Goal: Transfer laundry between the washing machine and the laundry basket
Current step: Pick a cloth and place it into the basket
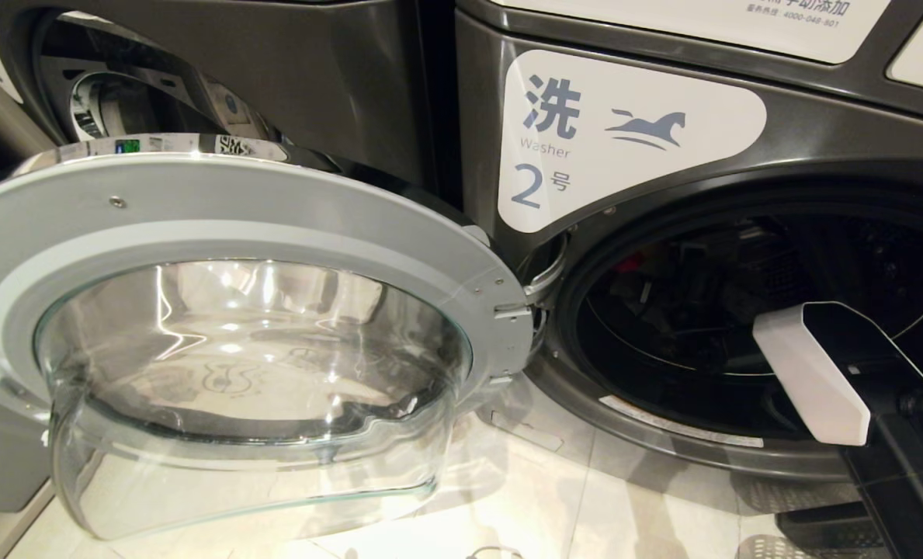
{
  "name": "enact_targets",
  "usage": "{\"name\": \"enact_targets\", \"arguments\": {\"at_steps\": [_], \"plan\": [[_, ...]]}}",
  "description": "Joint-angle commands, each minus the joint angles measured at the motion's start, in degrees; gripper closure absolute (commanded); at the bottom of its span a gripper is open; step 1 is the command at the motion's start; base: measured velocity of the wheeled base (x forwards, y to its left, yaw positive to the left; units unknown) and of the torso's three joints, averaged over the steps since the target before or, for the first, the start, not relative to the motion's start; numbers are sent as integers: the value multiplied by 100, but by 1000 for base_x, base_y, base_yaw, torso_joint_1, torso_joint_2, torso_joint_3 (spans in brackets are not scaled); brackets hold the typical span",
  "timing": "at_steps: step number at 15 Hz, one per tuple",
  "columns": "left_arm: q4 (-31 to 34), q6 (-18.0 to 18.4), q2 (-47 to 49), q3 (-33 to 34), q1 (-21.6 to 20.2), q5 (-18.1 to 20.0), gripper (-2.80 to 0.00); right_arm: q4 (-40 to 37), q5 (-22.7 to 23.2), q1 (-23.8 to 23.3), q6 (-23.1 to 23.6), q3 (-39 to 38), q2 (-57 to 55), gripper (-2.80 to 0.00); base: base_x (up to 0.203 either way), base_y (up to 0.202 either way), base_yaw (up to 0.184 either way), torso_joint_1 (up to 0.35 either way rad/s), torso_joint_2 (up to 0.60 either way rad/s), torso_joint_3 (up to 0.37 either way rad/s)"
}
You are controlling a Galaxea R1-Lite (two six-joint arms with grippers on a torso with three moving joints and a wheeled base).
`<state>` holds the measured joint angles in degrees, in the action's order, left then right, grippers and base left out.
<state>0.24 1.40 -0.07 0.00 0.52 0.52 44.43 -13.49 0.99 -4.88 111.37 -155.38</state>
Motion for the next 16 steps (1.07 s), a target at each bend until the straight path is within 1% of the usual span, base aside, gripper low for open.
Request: {"name": "enact_targets", "arguments": {"at_steps": [1, 2, 4, 5, 7, 11, 16], "plan": [[2, 0, 7, 0, 0, 0, 0, 38, -72, 6, -14, -209, 458, 0, 0, 0, 0, 0, 0, 0], [2, 0, 7, 0, 0, 0, 0, 52, -92, 7, -31, -548, 647, 0, 0, 0, 0, 0, 0, 0], [2, 0, 7, 0, 0, 0, 0, 148, -96, 42, -74, -1526, 1116, 0, 0, 0, 0, 0, 0, 0], [2, 0, 7, 0, 0, 0, 0, 292, -94, 85, -81, -1966, 1297, 0, 0, 0, 0, 0, 0, 0], [2, 0, 7, 0, 0, 0, 0, 815, -93, 215, -93, -2718, 1579, 0, 0, 0, 0, 0, 0, 0], [2, 0, 7, 0, 0, 0, 0, 1693, -111, 429, -97, -3889, 2018, 0, 0, 0, 0, 0, 0, 0], [2, 0, 7, 0, 0, 0, 0, 2756, -110, 638, -3, -5273, 2255, 0, 0, 0, 0, 0, 0, 0]]}}
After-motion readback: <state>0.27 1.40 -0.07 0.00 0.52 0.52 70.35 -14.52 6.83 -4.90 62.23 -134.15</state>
